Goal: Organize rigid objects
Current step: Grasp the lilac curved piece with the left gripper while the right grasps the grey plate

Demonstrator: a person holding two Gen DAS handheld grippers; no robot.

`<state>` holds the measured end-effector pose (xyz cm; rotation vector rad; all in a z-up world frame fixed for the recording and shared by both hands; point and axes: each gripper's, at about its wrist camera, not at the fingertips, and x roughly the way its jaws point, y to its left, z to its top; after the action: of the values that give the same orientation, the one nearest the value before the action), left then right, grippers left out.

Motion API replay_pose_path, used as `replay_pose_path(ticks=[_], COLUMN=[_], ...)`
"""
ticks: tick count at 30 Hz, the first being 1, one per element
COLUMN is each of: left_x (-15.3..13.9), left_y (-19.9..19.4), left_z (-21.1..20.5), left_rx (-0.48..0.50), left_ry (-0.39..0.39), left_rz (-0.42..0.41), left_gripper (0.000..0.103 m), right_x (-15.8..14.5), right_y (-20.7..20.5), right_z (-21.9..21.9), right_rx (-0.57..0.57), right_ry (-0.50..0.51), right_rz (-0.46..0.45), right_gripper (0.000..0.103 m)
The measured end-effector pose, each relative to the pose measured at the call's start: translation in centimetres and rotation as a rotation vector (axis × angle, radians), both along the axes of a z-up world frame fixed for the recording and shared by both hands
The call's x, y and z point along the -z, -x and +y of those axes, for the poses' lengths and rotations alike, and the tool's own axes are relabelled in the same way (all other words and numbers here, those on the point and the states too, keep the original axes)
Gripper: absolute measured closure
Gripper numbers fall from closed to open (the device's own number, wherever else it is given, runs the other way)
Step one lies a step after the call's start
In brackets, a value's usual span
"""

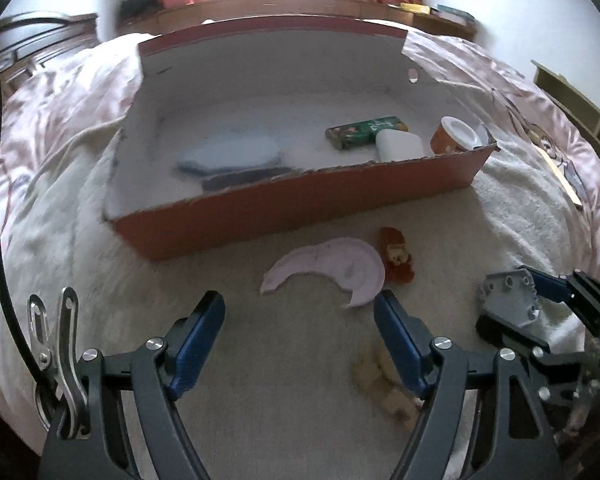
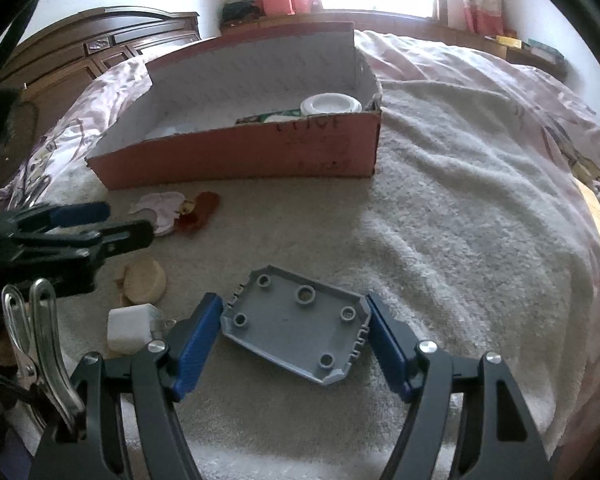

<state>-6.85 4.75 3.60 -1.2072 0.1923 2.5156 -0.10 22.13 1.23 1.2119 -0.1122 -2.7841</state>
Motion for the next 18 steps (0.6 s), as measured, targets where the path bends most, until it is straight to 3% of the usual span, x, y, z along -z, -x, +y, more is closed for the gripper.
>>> replay_pose_path(ticks=[10, 16, 18], left_x=[1.0, 1.0, 0.9], left_y=[0.8, 1.2, 1.0], left_z=[2.0, 2.0, 2.0], left_rx=[0.111, 0.099, 0.095], left_ry=[0.078, 0.06, 0.056], left_rz=[0.02, 0.025, 0.036], left_gripper=[0.024, 0.024, 0.031], right_x=[0.3, 0.5, 0.5], right_y=[-0.2, -0.3, -0.4], right_z=[0.0, 0.0, 0.0], right_rx=[-0.012, -0.009, -0.009], right_ry=[0.013, 0.023, 0.03], right_rz=[0.021, 0.033, 0.037], right_gripper=[0.023, 0.022, 0.021])
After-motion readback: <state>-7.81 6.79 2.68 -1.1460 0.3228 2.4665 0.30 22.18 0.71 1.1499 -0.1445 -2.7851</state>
